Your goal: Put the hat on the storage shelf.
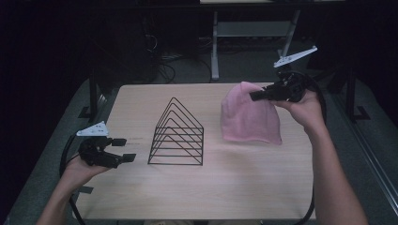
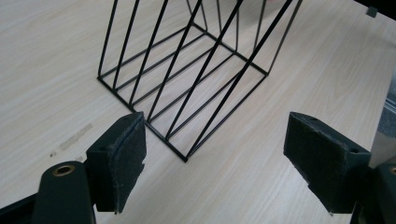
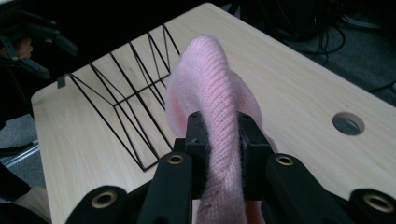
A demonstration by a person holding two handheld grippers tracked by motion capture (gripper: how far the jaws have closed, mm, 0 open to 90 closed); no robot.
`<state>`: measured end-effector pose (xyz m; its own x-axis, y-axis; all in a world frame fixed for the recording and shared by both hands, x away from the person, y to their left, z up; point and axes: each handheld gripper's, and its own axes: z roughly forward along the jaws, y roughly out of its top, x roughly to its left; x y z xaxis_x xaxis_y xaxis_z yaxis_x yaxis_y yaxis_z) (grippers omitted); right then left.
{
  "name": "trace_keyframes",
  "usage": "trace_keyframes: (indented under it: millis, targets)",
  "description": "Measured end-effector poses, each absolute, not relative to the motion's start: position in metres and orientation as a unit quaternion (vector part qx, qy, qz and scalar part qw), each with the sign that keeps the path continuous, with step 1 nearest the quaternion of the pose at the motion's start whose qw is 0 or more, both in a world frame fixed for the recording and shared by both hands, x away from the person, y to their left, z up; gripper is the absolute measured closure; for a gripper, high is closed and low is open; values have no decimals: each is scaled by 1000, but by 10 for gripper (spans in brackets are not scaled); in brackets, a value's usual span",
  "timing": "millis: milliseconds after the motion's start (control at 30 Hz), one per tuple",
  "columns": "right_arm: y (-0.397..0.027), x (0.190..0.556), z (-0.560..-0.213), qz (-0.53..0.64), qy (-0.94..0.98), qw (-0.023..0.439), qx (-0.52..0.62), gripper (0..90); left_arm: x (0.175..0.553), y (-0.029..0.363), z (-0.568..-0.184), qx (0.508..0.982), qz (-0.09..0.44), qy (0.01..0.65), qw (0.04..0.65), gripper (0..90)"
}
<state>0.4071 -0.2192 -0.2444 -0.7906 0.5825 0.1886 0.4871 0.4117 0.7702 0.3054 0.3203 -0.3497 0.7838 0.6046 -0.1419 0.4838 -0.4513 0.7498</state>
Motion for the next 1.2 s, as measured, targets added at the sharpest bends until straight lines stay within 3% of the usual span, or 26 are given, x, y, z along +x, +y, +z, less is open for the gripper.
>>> trace_keyframes:
  millis: [700, 1200]
  targets:
    - [-168, 387, -172, 461, 854, 78, 226, 773, 314, 288, -291, 856, 63, 262, 441, 212]
    - [-110, 377, -136, 476, 863, 62, 157, 770, 315, 272, -272, 865, 62, 233, 439, 213]
